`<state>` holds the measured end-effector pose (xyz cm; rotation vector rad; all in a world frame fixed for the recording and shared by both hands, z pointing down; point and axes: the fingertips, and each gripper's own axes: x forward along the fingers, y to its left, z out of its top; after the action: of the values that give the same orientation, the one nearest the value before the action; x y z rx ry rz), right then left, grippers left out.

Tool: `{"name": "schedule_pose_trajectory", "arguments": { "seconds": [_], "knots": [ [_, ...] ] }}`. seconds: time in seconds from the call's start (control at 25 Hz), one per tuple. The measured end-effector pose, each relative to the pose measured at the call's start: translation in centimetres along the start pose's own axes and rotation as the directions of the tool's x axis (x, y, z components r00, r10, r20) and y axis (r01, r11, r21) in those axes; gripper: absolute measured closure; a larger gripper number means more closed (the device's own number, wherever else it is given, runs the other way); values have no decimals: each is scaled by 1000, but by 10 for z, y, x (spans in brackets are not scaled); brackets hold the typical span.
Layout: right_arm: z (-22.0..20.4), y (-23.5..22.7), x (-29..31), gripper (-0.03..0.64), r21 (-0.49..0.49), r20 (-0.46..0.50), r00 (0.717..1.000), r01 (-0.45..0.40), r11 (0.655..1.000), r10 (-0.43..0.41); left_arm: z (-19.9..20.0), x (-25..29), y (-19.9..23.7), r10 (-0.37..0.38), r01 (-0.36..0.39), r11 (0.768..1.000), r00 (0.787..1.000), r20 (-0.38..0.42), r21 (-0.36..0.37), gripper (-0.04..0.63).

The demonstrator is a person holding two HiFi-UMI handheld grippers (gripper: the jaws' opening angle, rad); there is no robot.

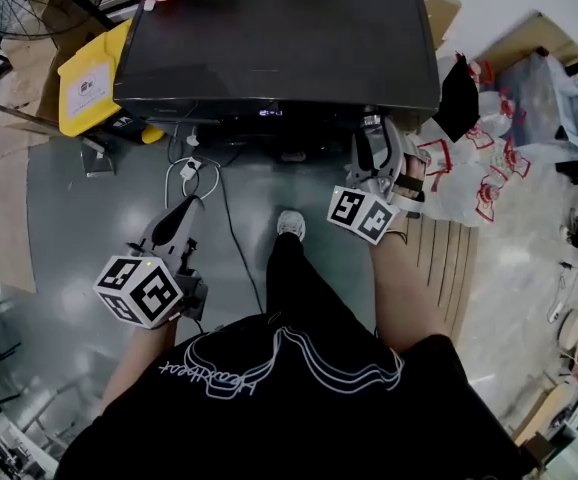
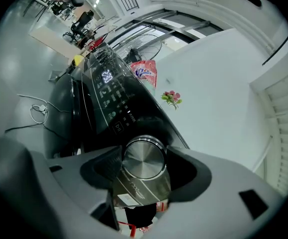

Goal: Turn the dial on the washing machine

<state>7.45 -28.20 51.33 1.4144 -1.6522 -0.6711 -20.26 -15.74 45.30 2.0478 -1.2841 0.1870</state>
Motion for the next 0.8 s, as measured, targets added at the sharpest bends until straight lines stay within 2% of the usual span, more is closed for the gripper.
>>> {"name": "schedule_pose_trajectory", "arguments": {
  "seconds": [0.24, 0.52, 0.64, 0.8],
  "knots": [
    [0, -2, 1, 337, 74, -15, 1000, -3, 997, 5, -2, -3, 2, 1, -1, 1000, 1000, -8, 0, 584],
    [-1, -6, 2, 337, 248, -21, 999, -31, 968, 38, -2, -1, 1, -10, 10, 1000, 1000, -18, 2, 584],
    [-3, -7, 2, 337, 351, -26, 998, -50, 935, 63, 4, 1, 0, -14, 14, 1000, 1000, -13, 3, 584],
    [-4, -10, 3, 337, 513, -11, 995, -80, 854, 100, 11, 3, 1, -17, 17, 1000, 1000, 5, 3, 584]
  ]
}}
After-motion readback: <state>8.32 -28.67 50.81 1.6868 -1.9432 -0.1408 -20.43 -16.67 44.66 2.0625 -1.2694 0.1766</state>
